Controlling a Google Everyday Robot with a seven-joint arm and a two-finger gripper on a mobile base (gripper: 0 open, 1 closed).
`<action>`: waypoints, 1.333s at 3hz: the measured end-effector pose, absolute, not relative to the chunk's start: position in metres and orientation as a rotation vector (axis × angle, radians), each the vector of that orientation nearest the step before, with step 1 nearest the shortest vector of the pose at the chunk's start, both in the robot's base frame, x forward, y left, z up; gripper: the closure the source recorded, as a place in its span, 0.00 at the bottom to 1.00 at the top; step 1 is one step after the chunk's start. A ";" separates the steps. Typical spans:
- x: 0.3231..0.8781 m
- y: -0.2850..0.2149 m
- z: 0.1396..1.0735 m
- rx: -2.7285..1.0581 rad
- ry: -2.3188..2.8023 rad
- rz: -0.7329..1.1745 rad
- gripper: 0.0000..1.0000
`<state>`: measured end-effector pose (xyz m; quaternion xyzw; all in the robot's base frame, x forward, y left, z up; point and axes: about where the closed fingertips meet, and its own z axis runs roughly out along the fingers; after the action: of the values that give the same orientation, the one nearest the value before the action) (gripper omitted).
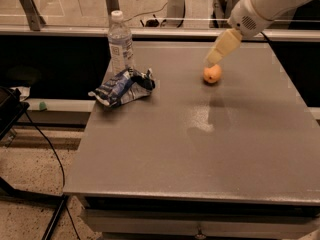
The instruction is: Move orange near blue chip bag
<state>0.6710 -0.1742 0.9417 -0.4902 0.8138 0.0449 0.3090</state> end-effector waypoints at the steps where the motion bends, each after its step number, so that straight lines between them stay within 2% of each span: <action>1: 0.673 -0.173 0.938 -1.300 2.151 0.123 0.00; 4: 0.677 -0.159 0.874 -1.261 2.196 0.203 0.00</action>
Offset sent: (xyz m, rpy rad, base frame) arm 0.0086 0.0108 -0.0351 0.0283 0.0769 0.0147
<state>0.6773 -0.1590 0.8745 -0.4742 0.8257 0.0762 0.2959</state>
